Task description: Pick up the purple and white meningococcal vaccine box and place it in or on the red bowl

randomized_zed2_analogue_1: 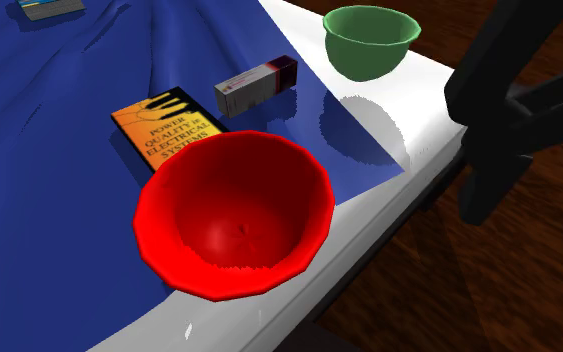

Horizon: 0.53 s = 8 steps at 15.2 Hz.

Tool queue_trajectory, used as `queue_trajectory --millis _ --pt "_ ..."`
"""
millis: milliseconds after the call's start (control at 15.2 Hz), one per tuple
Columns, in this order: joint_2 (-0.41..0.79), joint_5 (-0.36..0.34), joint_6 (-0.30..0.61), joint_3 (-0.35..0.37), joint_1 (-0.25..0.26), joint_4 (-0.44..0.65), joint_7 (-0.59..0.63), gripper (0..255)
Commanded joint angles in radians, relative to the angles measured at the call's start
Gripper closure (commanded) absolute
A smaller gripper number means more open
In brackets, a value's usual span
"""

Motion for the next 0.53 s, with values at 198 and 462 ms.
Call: queue_trajectory --millis 198,462 --pt "0.033 0.059 0.069 0.057 0.015 -0.015 0.09 0" --pt "0.099 0.126 0.169 0.134 0.033 -0.017 0.205 0"
